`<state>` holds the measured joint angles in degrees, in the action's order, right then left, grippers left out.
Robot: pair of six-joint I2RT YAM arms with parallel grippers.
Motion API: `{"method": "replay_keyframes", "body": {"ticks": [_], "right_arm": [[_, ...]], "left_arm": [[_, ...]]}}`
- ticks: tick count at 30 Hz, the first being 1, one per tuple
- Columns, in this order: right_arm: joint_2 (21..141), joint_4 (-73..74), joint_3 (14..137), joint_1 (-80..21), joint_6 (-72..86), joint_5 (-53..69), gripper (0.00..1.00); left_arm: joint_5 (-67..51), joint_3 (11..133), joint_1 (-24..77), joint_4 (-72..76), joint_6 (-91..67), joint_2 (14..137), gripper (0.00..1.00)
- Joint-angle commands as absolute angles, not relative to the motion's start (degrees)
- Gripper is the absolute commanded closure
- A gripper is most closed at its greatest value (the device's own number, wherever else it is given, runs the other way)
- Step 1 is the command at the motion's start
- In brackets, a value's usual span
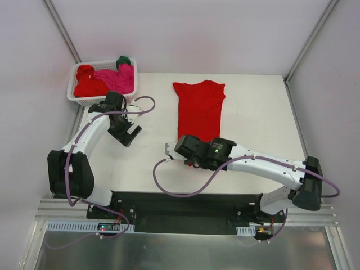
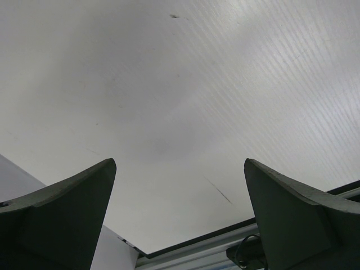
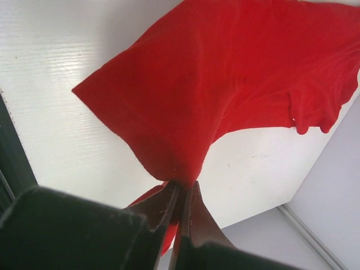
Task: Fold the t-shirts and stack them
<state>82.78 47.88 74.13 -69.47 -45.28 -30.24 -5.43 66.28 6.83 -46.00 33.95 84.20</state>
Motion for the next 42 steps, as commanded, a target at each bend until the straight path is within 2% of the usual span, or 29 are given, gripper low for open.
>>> {"method": "replay_keyframes", "body": {"ticks": [1,20,33,42], "right_arm": [[79.19,51.50,76.82,-71.54,-45.09,-30.50,0.99],[74.88,55.99,73.48,-78.93,-40.08,-23.46,0.99],[79.01,51.07,74.53,-71.46,-47.62,-18.64,0.99],[87.26,45.88,78.48,-64.96,-49.57,-13.54,0.99]], "left_arm": [[-5.01,67.24,7.56,-47.29,34.45,83.32,0.01],[-4.04,66.80,9.84,-47.29,35.86,83.67,0.01],[-4.04,68.29,10.72,-47.29,36.47,85.95,0.01],[-4.83,69.87,11.07,-47.20,36.12,89.11,0.01]]}}
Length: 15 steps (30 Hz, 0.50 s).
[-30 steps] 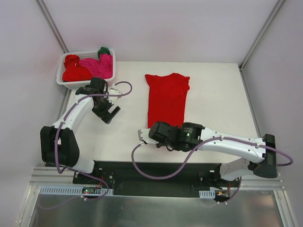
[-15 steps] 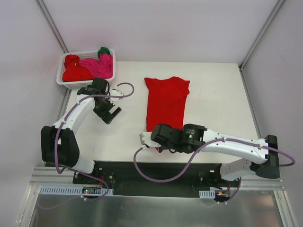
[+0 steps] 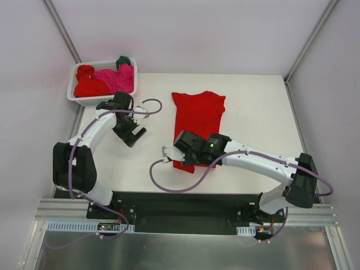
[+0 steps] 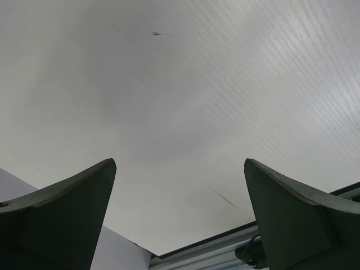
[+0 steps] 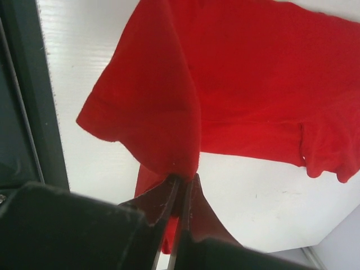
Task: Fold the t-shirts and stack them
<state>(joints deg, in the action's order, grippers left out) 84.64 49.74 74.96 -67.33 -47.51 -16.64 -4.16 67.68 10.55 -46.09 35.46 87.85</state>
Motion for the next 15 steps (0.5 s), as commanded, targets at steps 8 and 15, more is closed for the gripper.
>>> {"method": "replay_keyframes", "body": {"ticks": [8,15], "right_arm": [[94.92,43.86,82.70,-58.89,-52.38,-11.25,0.99],[98.61,42.72,84.46,-54.85,-55.45,-10.37,0.99]], "left_arm": [[-5.10,72.33,11.34,-47.37,36.12,92.19,0.01],[-5.80,73.48,11.43,-47.29,35.86,94.65,0.01]]}}
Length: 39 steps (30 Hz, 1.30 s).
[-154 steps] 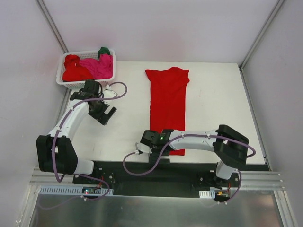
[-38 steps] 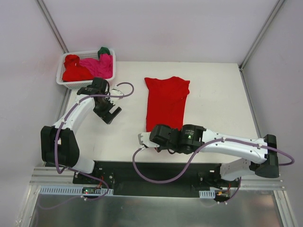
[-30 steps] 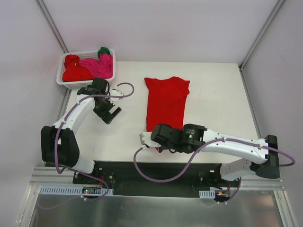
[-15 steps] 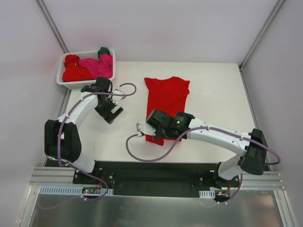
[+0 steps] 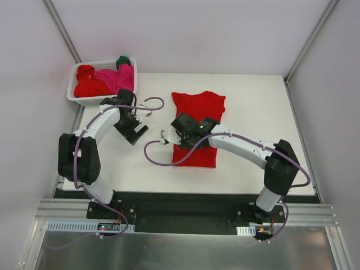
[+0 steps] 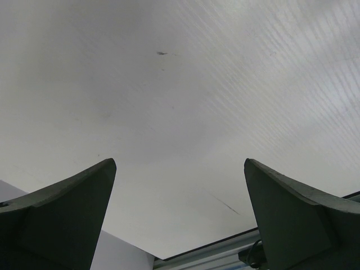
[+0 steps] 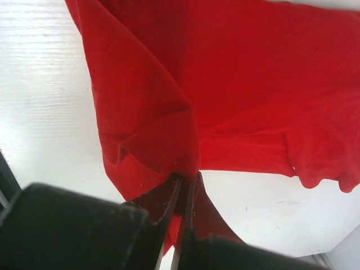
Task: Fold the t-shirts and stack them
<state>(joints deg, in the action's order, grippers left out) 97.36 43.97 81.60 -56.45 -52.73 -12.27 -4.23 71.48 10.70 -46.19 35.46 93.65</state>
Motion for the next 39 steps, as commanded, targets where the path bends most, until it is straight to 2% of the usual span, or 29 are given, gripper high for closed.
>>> {"method": "replay_keyframes", "body": {"ticks": [1,26,39], "right_arm": [[98.87,42.28,84.46,-54.58,-55.63,-10.28,0.99],[108.63,37.88,89.91,-45.18,-59.76,-14.24,0.99],[109.60,37.88,88.86,-44.91,-59.33,-13.89,0.99]], "left_arm": [[-5.80,73.48,11.43,-47.29,35.69,94.83,0.01],[-6.33,73.92,11.60,-47.37,34.89,98.08,0.01],[-6.42,74.18,11.60,-47.29,34.81,98.44,0.01]]}}
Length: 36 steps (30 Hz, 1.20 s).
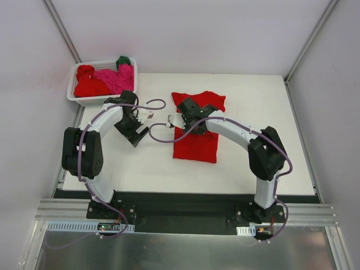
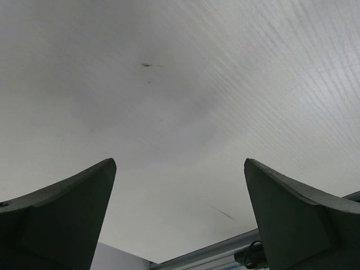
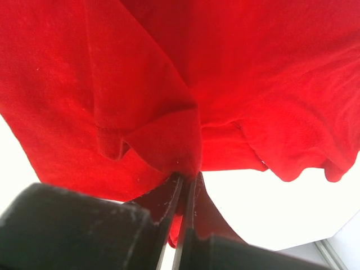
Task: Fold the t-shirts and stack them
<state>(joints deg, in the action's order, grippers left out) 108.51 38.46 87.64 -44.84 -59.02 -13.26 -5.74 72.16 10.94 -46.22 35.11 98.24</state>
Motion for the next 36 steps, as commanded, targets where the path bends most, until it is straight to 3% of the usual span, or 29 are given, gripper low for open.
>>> {"method": "replay_keyframes", "body": {"ticks": [1,36], "right_arm": [[110.12,37.79,88.86,-44.83,-59.41,-14.06,0.99],[115.93,35.95,89.65,-43.51,-58.89,-15.21,0.99]], "left_arm": [[-6.42,74.18,11.60,-47.29,34.80,98.35,0.01],[-6.50,73.12,11.78,-47.29,34.89,97.12,0.01]]}}
